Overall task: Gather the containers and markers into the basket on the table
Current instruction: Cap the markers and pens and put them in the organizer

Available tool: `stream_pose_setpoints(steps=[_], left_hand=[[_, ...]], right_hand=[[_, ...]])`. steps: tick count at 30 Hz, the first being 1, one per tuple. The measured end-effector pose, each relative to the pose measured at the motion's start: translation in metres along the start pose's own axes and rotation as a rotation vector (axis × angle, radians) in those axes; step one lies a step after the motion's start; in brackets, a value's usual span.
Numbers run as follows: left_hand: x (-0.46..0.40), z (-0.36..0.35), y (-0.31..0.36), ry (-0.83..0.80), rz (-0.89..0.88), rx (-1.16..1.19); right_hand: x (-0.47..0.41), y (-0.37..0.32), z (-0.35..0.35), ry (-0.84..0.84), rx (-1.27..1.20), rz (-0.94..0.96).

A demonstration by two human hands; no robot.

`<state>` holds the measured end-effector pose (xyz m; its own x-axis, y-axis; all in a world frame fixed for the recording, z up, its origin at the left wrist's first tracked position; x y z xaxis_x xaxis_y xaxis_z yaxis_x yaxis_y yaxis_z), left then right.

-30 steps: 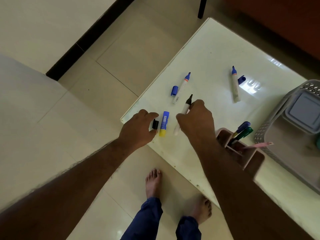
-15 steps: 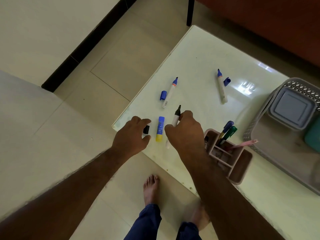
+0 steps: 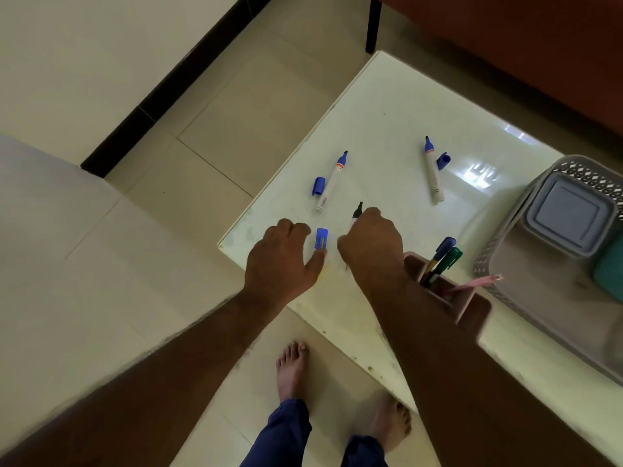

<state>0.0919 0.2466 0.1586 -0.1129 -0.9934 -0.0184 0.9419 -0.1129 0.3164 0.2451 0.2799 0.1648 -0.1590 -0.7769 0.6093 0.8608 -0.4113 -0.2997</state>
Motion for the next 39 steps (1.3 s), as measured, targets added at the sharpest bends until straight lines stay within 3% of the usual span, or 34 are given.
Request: stream_pose_setpoints(steps=[4, 11, 14, 16, 19, 21, 27, 29, 31, 36, 39], left_hand=[[-0.003, -0.024, 0.009, -0.224, 0.106, -0.010], [-0.006, -0.035, 0.006, -0.325, 0.231, 0.025], [-0.006, -0.027, 0.003, -0.286, 0.304, 0.132], [-0.006, -0.015, -0.006, -0.251, 0.480, 0.362], [-0.003, -0.004, -0.004, -0.251, 0.733, 1.065], [0.002, 0.004, 0.011, -0.287, 0.758, 1.446], [0.033, 0.005, 0.057, -0.515, 0.802, 1.673], [0.042, 0.002, 0.068, -0.618, 0.737, 1.514], [0.047, 0.000, 0.061, -0.598, 0.653, 1.166], [0.044, 0.038, 0.009, -0.052, 0.478, 0.469], [0.042, 0.037, -0.007, 0.010, 0.359, 0.303]], right_hand=[[-0.021, 0.000, -0.003, -0.044, 0.077, 0.010], [-0.032, -0.002, -0.004, -0.064, 0.188, 0.064], [-0.021, -0.008, 0.019, 0.017, 0.100, 0.055], [-0.001, -0.011, 0.041, 0.128, -0.069, 0.081], [0.045, -0.012, 0.048, 0.165, -0.192, 0.220], [0.076, -0.008, 0.038, 0.135, -0.206, 0.303], [0.117, 0.037, 0.027, 0.316, -0.342, 0.325], [0.125, 0.055, 0.035, 0.354, -0.380, 0.294], [0.129, 0.080, 0.047, 0.382, -0.401, 0.228], [0.128, 0.127, 0.083, 0.451, -0.232, 0.195], [0.117, 0.131, 0.083, 0.394, -0.075, 0.213]])
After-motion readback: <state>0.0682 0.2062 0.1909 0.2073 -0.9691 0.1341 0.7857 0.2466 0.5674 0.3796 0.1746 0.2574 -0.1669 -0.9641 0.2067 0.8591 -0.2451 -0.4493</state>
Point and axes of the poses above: each hand's wrist, its own x-axis away from the middle knuckle, its own z-axis out of the back of the hand, y = z × x, the point moved 8 cm from there along -x, towards the middle knuckle, and after that the axes turned 4 degrees about x, right-handed, at the moved point
